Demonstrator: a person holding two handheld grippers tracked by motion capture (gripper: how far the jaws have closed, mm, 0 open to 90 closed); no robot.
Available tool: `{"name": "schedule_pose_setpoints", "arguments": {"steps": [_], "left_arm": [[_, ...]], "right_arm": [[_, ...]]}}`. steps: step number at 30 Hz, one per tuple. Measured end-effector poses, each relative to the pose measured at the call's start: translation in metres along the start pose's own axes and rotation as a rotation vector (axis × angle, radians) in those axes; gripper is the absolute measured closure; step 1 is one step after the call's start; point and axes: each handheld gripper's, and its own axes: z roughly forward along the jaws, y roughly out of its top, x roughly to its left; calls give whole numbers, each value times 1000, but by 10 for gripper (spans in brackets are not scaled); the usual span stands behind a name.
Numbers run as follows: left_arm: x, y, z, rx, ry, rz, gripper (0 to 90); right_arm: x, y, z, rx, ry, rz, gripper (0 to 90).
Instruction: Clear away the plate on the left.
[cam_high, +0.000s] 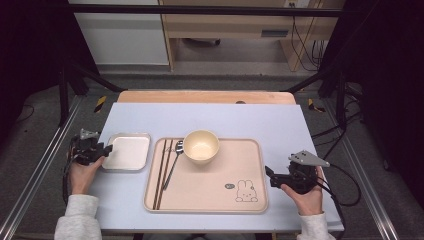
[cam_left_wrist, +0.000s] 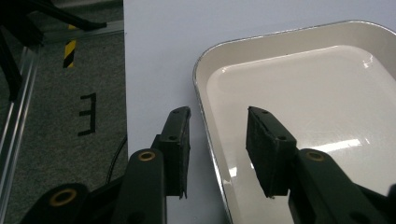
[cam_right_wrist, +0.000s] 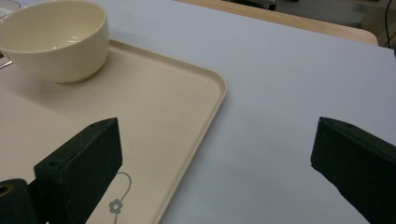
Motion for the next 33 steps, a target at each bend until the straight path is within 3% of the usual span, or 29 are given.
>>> {"name": "schedule_pose_setpoints", "arguments": {"steps": [10,19,26,33], "left_arm": [[3,-4,8,39,-9,-7,701],[7,-6,8,42,-44,-58,787],[9,-5,6,52,-63,-126,821],[6,-1,-5,1,-59,-153,854]], "right_arm": [[0,0,0,-2,-3,-2,23],[0,0,-1,-2,-1,2,23],[0,0,0,1,-2,0,23],[0,0,-1,-3,-2,6,23]]}}
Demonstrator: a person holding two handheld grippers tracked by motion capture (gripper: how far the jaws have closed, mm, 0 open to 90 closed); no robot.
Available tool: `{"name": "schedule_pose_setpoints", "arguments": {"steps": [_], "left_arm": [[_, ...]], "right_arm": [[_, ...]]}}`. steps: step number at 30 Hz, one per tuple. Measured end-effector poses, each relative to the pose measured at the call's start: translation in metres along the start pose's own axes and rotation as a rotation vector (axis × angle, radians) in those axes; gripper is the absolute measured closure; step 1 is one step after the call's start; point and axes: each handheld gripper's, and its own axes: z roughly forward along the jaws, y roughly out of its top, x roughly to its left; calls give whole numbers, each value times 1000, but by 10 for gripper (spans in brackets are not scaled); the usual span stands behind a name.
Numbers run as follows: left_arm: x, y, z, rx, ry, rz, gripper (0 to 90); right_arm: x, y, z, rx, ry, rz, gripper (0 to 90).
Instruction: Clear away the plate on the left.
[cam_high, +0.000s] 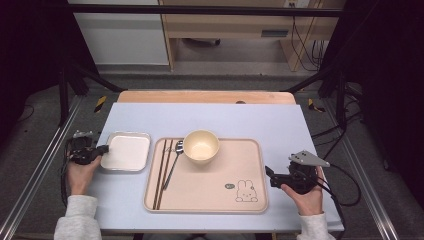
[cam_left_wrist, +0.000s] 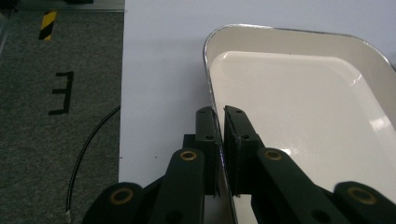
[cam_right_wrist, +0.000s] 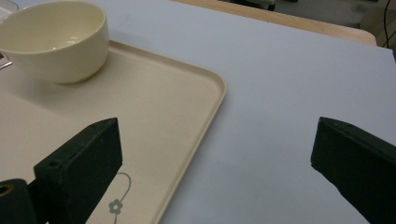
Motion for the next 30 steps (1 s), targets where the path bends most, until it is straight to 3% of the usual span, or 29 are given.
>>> {"name": "schedule_pose_setpoints", "arguments": {"steps": [8,20,30], "left_arm": [[-5,4,-12,-49,-9,-16,888],[-15,7,-25,-86,-3,26,891],[-20,11,-42,-142,-11,26,891]], "right_arm": [[0,0,-1,-3,-3,-3,23],[0,0,-2,-5,1,2,23],[0,0,-2,-7,-2,-2,23]]}}
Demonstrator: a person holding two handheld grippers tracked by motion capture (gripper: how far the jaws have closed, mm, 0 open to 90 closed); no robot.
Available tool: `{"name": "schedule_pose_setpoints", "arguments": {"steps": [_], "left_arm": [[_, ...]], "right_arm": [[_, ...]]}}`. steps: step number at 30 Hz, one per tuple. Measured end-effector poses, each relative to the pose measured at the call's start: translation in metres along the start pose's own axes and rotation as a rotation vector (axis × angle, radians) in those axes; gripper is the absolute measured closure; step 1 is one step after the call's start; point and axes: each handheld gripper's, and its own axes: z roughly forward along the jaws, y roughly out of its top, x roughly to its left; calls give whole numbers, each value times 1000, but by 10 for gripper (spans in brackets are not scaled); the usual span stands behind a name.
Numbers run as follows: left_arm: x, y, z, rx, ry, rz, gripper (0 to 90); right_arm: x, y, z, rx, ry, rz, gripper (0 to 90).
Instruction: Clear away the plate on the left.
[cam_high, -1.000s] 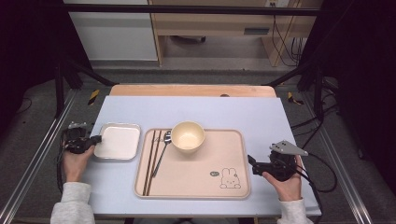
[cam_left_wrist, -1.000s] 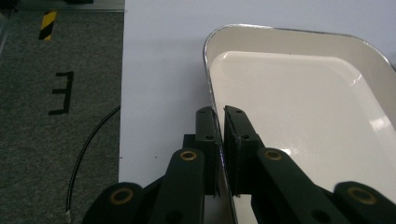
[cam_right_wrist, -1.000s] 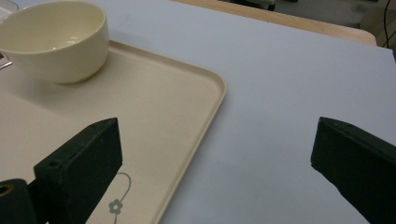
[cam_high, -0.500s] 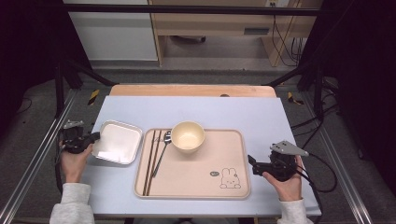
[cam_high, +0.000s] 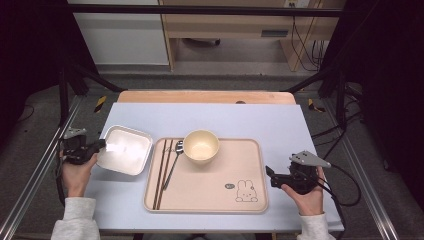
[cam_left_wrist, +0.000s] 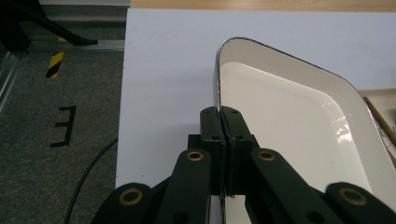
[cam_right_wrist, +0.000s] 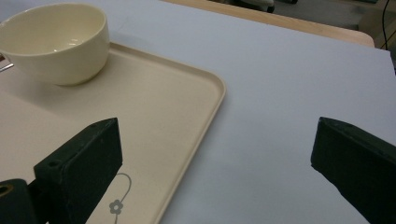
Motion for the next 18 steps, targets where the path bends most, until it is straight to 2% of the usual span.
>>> {"name": "schedule_pose_setpoints", "arguments": {"steps": [7,10,18], "left_arm": [[-8,8,-15,-53,-9,15,891],[-15,14,-25,-88,-25,28,891],[-30,22,-41,-143,-42,60,891]], "right_arm": [[-1,0,-1,-2,-3,2,23],[-1,0,-1,-5,-2,1,23],[-1,0,-2,-5,-3,1,23]]}}
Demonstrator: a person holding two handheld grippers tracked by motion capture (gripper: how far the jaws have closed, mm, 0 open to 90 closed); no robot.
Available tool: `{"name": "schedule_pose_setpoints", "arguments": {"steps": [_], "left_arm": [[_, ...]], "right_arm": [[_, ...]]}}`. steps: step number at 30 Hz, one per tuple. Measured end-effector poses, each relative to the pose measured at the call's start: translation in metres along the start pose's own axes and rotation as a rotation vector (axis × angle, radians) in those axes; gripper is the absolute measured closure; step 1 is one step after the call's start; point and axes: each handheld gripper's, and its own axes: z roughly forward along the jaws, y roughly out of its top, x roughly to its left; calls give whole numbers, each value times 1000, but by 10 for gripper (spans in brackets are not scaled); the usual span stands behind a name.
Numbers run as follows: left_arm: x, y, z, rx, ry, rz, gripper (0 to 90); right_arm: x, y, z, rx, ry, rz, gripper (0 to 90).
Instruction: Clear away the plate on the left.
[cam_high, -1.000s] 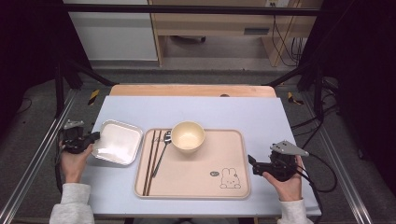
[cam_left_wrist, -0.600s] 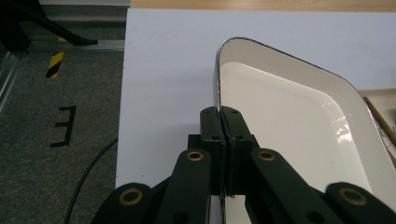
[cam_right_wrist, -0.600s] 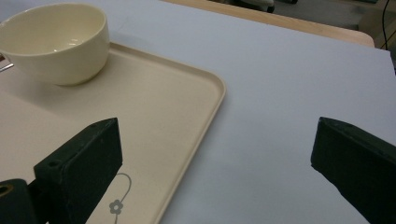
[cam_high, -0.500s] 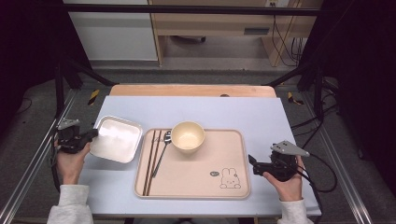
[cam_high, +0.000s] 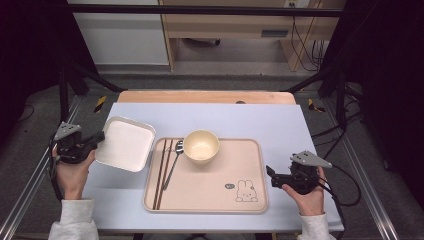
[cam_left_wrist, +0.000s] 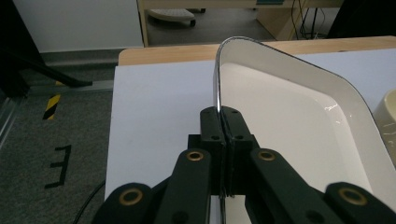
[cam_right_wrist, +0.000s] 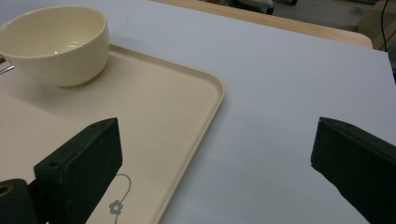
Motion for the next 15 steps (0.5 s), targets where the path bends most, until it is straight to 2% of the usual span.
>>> {"name": "schedule_pose_setpoints", "arguments": {"steps": [15], "left_arm": [[-28,12,-12,-47,-69,49,891]], "right_arm": [[0,1,-2,0,7,10,23]]}}
